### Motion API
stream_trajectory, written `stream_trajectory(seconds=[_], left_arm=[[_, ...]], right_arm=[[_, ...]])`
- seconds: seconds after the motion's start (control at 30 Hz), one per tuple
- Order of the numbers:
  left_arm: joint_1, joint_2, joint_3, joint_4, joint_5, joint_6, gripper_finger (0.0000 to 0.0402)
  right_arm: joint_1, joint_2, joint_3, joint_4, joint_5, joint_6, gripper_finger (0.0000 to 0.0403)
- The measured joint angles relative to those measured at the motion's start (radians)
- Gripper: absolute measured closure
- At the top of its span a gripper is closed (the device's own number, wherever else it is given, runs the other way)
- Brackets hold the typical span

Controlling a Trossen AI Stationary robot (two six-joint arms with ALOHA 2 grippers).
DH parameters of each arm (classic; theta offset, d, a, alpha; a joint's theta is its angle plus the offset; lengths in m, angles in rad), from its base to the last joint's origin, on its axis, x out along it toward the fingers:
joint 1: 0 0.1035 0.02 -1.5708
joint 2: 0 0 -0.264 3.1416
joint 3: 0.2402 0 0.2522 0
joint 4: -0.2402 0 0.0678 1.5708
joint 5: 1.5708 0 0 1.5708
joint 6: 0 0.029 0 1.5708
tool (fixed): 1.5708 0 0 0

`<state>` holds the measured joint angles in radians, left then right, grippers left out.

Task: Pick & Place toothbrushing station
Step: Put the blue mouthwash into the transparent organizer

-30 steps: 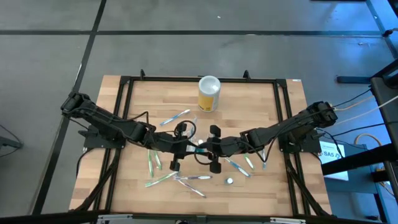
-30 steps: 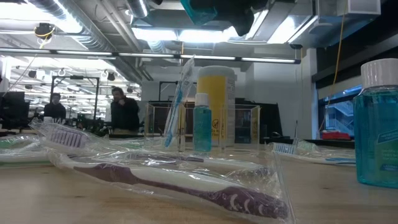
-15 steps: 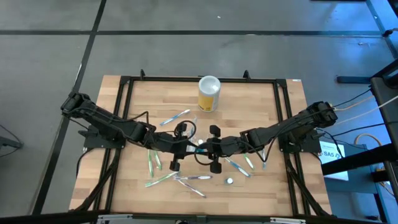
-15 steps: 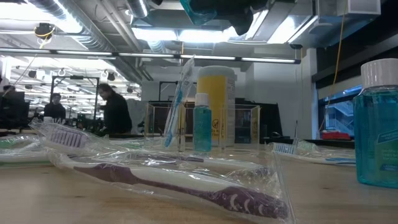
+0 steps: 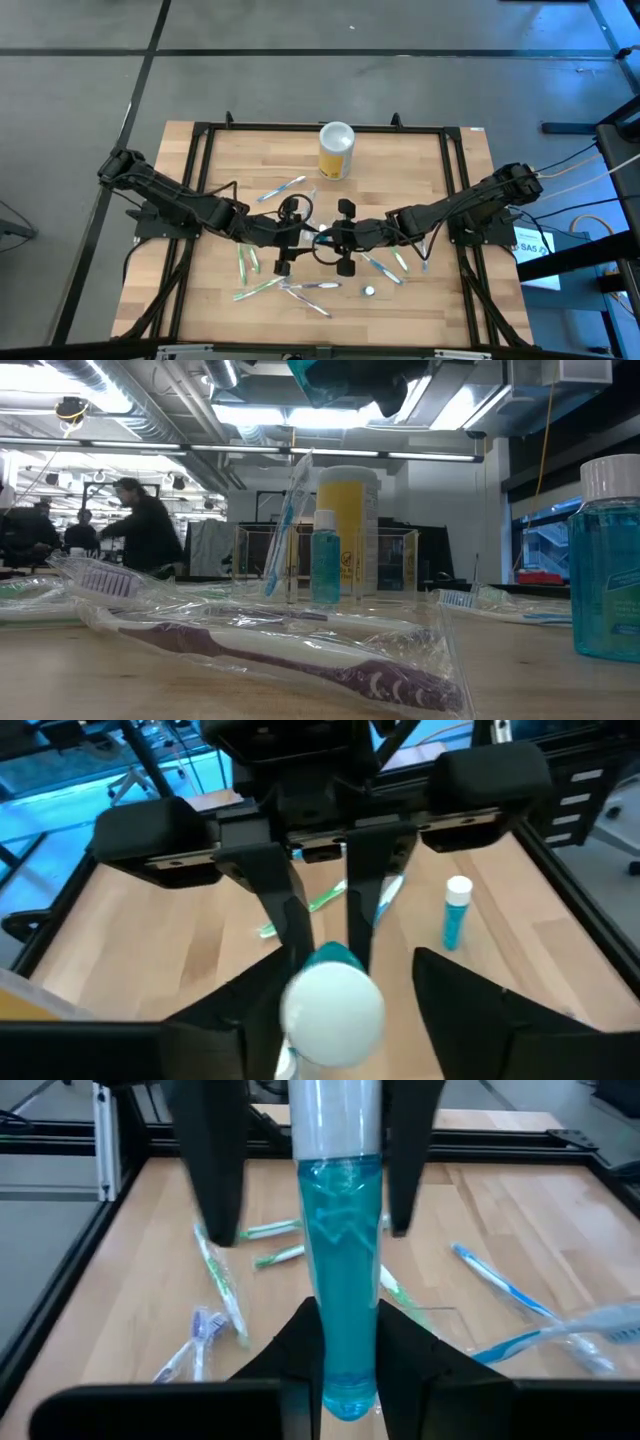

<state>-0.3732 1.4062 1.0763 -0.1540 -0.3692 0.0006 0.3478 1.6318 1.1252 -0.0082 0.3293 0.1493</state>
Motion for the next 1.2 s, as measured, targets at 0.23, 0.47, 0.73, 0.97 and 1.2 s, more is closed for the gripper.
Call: stream_trajectory(seconds=[0.23,0.47,0.73,0.97,1.2], left_arm=[[-0.037,-0.025,0.000,-0.066,-0.111,0.019,0.0159],[-0.112,-0.048,0.000,-0.233,-0.162,-0.056,0.0159],[-0.147,-0.050,0.000,-0.168,-0.287,0.060,0.0159],[-0.071,-0.050,0.000,0.035,-0.026,0.178,0.0158],[0.042,-0.050,0.000,0.126,0.131,0.178,0.0159]], right_arm=[[0.026,0.000,0.000,-0.016,0.078,-0.001,0.0342],[0.067,-0.013,0.000,-0.030,0.156,-0.005,0.0342],[0.112,-0.079,-0.001,-0.036,0.224,-0.030,0.0342],[0.143,-0.112,-0.001,0.013,0.250,-0.077,0.0342],[0.178,-0.123,0.000,0.112,0.255,-0.161,0.0342]])
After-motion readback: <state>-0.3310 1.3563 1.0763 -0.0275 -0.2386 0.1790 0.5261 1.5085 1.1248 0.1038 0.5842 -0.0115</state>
